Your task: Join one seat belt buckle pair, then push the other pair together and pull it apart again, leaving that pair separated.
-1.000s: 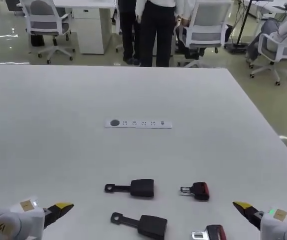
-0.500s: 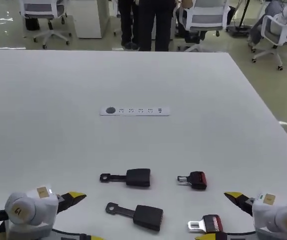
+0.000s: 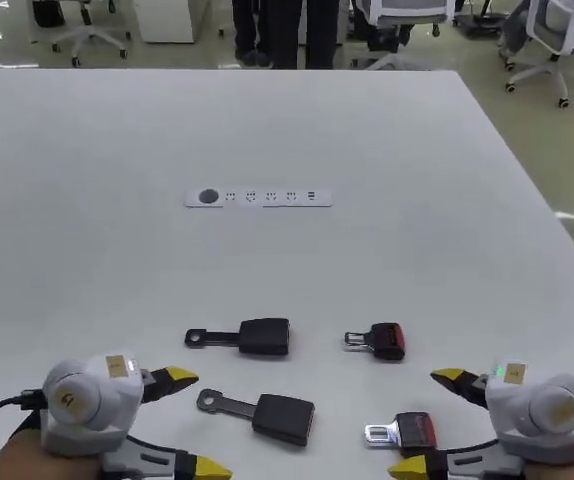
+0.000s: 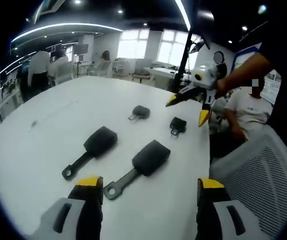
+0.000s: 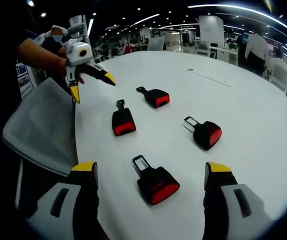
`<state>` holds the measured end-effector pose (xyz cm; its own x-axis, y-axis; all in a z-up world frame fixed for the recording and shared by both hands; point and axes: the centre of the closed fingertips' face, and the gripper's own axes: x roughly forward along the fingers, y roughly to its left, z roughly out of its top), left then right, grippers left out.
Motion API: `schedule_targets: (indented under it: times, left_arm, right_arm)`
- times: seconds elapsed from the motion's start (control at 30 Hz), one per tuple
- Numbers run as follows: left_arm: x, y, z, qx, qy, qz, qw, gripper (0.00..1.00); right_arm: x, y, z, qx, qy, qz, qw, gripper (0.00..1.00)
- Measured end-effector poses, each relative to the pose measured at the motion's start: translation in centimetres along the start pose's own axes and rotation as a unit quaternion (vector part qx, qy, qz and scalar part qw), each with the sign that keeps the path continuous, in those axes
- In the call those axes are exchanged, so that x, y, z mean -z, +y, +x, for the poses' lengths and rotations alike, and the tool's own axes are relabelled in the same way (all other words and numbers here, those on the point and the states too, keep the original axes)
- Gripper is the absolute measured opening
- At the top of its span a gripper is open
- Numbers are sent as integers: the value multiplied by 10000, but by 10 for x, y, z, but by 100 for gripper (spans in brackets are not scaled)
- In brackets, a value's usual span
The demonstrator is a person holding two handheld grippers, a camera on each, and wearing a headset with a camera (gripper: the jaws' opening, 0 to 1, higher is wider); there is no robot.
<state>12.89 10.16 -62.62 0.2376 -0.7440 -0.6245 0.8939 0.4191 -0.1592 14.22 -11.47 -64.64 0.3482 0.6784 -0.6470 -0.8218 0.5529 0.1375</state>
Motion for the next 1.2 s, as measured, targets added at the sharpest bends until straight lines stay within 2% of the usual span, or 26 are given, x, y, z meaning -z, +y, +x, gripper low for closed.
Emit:
schedule_targets:
  times: [0.1, 0.17, 0.2, 0.3, 0.37, 0.53, 0.63, 0.7, 0.83, 0.9, 1.07, 1.1, 1.2]
  left_arm:
    - [3, 1, 11, 132, 92, 229, 9996, 75]
    - [0, -1, 19, 220, 135, 321, 9992, 73]
    - [-13, -14, 23, 286, 155, 368, 9988, 73]
    - [-19, -21, 33, 448, 302, 600, 9967, 73]
    - [-15, -17, 42, 539, 388, 729, 9951, 72]
    - [-17, -12, 57, 699, 524, 939, 9917, 69]
    - [-18, -13, 65, 812, 633, 1117, 9884, 69]
    - [-12, -9, 71, 889, 764, 1231, 9855, 69]
    - [-14, -10, 79, 983, 841, 1392, 9818, 66]
    - [-12, -8, 83, 1047, 899, 1476, 9794, 64]
    - [-4, -10, 88, 1216, 1067, 1739, 9714, 58]
    - [-1, -9, 88, 1245, 1124, 1834, 9686, 57]
    - [3, -8, 90, 1266, 1212, 1965, 9647, 52]
  right_arm:
    - [3, 3, 2, -166, 70, -29, 9998, 85]
    - [7, 2, 4, -248, 137, -58, 9996, 85]
    - [10, 3, 5, -308, 203, -75, 9993, 84]
    - [16, 2, 8, -459, 293, -180, 9984, 82]
    - [18, 3, 10, -566, 345, -218, 9976, 81]
    - [24, 8, 12, -777, 541, -383, 9948, 77]
    - [25, 9, 11, -855, 601, -472, 9934, 75]
    - [27, 9, 12, -906, 656, -562, 9921, 73]
    - [30, 7, 12, -953, 739, -631, 9907, 70]
    - [32, 5, 13, -975, 778, -650, 9901, 68]
    - [37, 6, 12, -1055, 904, -798, 9871, 65]
    - [39, 5, 11, -1073, 949, -843, 9861, 64]
    - [42, 5, 9, -1097, 998, -868, 9851, 61]
